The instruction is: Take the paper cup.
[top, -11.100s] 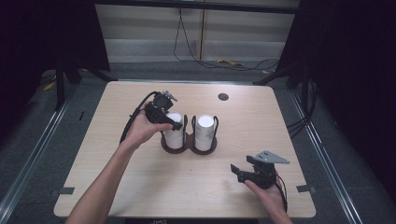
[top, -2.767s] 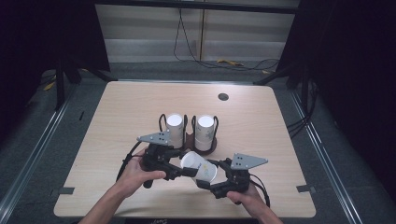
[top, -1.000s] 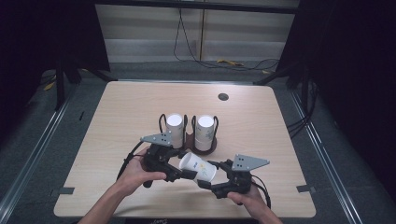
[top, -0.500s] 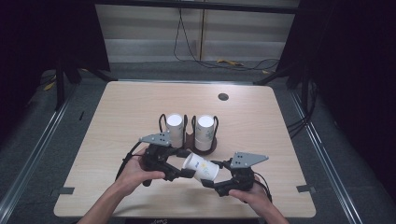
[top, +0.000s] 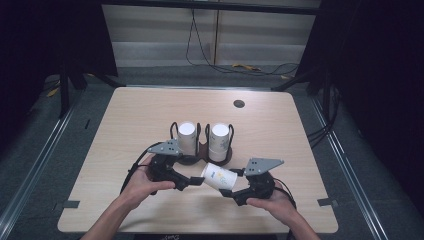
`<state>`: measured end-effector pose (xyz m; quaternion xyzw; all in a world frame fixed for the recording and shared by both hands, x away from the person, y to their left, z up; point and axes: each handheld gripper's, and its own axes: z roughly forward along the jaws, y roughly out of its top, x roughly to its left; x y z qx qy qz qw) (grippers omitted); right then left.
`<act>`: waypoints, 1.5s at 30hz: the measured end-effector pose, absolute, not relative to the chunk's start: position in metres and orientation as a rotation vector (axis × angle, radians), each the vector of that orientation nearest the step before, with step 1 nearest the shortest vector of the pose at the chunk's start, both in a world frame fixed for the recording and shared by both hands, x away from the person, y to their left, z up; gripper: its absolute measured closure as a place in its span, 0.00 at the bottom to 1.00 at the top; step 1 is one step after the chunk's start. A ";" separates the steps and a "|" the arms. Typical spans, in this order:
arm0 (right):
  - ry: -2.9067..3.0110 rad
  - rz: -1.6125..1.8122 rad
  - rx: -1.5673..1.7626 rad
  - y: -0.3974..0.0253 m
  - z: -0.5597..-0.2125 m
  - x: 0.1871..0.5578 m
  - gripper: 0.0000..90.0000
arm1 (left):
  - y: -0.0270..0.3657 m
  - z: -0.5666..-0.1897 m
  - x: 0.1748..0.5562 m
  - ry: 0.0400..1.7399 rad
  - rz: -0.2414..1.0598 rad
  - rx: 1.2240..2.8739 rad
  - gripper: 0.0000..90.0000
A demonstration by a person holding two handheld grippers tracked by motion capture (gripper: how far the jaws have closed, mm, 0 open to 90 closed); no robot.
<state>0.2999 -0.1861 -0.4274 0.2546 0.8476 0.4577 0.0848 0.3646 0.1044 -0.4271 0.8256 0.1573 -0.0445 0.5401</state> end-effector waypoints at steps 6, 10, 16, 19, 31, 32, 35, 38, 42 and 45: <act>2.555 1.291 0.772 -0.183 -0.425 0.306 0.32 | 0.105 -0.428 0.365 0.379 -0.107 2.004 0.19; 2.556 1.278 0.791 -0.183 -0.425 0.310 0.32 | 0.102 -0.428 0.362 0.366 -0.114 2.029 0.18; 2.599 1.252 0.760 -0.182 -0.424 0.312 0.32 | 0.097 -0.429 0.362 0.354 -0.145 2.049 0.17; 2.629 1.239 0.755 -0.183 -0.424 0.315 0.33 | 0.094 -0.430 0.360 0.336 -0.151 2.073 0.18; 2.690 1.159 0.692 -0.177 -0.422 0.317 0.33 | 0.092 -0.431 0.359 0.328 -0.151 2.102 0.19; 2.691 1.156 0.689 -0.176 -0.422 0.317 0.34 | 0.092 -0.431 0.359 0.328 -0.151 2.102 0.19; 2.702 1.146 0.679 -0.175 -0.423 0.317 0.34 | 0.090 -0.431 0.358 0.324 -0.150 2.113 0.20; 2.716 1.122 0.674 -0.174 -0.424 0.317 0.34 | 0.089 -0.432 0.358 0.323 -0.140 2.124 0.23; 2.732 1.104 0.658 -0.174 -0.425 0.319 0.34 | 0.087 -0.433 0.356 0.290 -0.164 2.154 0.24; 2.737 1.112 0.647 -0.174 -0.424 0.318 0.34 | 0.087 -0.433 0.356 0.286 -0.161 2.168 0.24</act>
